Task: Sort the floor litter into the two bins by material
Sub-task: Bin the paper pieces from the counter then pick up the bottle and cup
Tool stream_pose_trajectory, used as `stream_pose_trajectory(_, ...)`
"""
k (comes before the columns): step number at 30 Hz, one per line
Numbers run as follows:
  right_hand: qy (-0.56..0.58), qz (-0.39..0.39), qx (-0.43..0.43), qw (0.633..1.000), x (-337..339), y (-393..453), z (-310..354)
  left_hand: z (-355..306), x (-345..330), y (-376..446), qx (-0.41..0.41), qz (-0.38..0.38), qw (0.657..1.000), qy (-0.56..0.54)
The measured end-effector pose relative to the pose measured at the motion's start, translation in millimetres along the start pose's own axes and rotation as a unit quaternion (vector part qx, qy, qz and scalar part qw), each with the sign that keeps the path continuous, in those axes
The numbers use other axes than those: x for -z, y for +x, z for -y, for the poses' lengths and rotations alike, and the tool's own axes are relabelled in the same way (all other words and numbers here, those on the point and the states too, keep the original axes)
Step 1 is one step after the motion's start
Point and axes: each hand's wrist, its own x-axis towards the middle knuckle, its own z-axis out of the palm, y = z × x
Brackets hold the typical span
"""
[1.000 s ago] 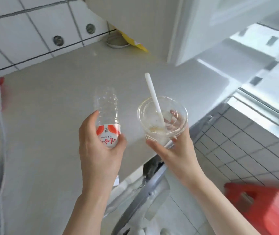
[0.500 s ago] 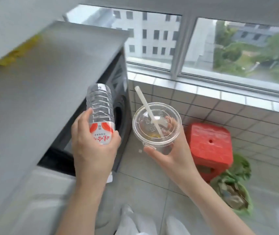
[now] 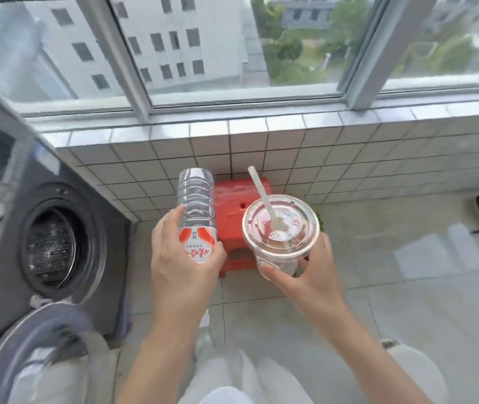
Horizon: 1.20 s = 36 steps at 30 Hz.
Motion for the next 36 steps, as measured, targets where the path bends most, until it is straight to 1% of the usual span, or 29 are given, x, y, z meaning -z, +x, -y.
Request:
stream_pose_trajectory(5, -0.01, -0.066, -0.042, 0.997, 44.8, 21.4, -41.3, -26.5, -60.5, 11.8, -0.021, 0.066, 0.998, -0.004)
stream_pose_trajectory(8, -0.025, -0.1, -0.067, 0.992, 63.0, 39.6, -62.5, -36.5, -95.6, 28.0, -0.004, 0.114, 0.993, -0.02)
stream_pose_trajectory(10, -0.001, -0.112, -0.094, 0.989, 75.1, 55.7, -74.6, -40.3, -121.3, 42.2, 0.013, 0.145, 0.989, -0.034)
stream_pose_trajectory(13, 0.031, -0.113, -0.134, 0.984, 95.6, 88.2, -93.5, -46.7, -164.6, 68.1, 0.014, 0.179, 0.983, -0.04)
stream_pose_trajectory(18, 0.092, -0.145, -0.157, 0.973, 129.5, 152.0, -129.6, -57.6, -241.1, 115.4, 0.032, 0.269, 0.962, -0.03)
stream_pose_trajectory(21, 0.085, -0.163, -0.195, 0.963, 134.9, 190.8, -166.7, -60.2, -287.8, 140.1, 0.064, 0.319, 0.945, -0.031)
stream_pose_trajectory(25, 0.084, -0.17, -0.251, 0.949, 136.2, 233.2, -227.7, -43.0, -351.7, 160.3, 0.119, 0.356, 0.926, -0.03)
stream_pose_trajectory(30, 0.074, -0.161, -0.266, 0.947, 129.0, 268.3, -311.9, 0.5, -434.7, 168.0, 0.215, 0.407, 0.888, -0.008)
stream_pose_trajectory(33, 0.082, -0.137, -0.286, 0.945, 112.9, 279.6, -374.3, 37.4, -485.2, 172.9, 0.279, 0.415, 0.866, -0.001)
stream_pose_trajectory(36, 0.087, -0.126, -0.331, 0.931, 92.7, 280.5, -442.5, 78.1, -533.3, 177.9, 0.331, 0.415, 0.848, 0.003)
